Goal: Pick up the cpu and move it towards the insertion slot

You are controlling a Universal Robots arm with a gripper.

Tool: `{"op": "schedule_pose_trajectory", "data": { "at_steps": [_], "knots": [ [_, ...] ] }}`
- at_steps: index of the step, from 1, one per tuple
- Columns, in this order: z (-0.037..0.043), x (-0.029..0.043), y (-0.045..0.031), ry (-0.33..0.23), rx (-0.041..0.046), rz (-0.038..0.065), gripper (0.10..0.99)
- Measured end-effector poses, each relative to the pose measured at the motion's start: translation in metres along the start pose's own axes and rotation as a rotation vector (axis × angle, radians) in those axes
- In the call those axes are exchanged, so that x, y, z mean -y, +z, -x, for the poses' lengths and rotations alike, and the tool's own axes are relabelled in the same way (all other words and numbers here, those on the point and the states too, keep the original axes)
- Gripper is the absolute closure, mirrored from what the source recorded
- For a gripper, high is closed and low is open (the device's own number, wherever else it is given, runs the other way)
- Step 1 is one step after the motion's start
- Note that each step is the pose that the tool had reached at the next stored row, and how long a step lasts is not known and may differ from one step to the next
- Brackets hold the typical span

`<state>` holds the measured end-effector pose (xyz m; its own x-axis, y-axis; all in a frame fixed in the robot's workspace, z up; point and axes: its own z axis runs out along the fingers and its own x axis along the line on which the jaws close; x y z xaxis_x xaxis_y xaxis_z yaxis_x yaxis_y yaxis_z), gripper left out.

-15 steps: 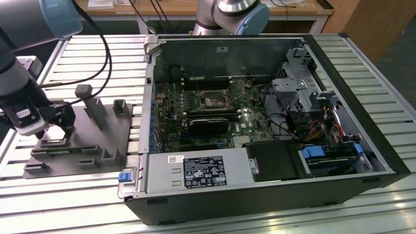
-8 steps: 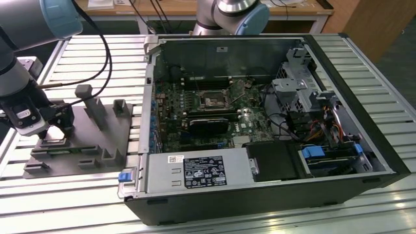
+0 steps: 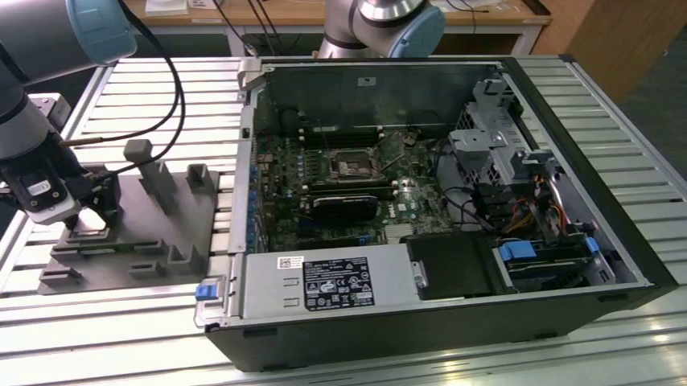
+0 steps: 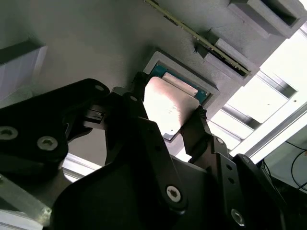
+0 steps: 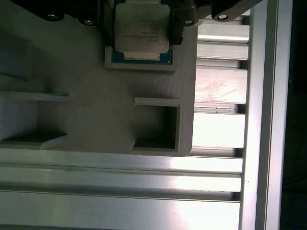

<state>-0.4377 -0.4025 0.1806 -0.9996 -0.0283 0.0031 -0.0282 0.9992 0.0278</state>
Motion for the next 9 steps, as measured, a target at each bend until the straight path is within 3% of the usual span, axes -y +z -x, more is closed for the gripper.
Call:
{"op": "schedule_pose_trajectory", "data": {
  "at_steps": [9],
  "knots": [
    [-0.0001, -0.0001, -0.0043, 0.0, 0.0001, 0.0, 0.541]
  ]
}}
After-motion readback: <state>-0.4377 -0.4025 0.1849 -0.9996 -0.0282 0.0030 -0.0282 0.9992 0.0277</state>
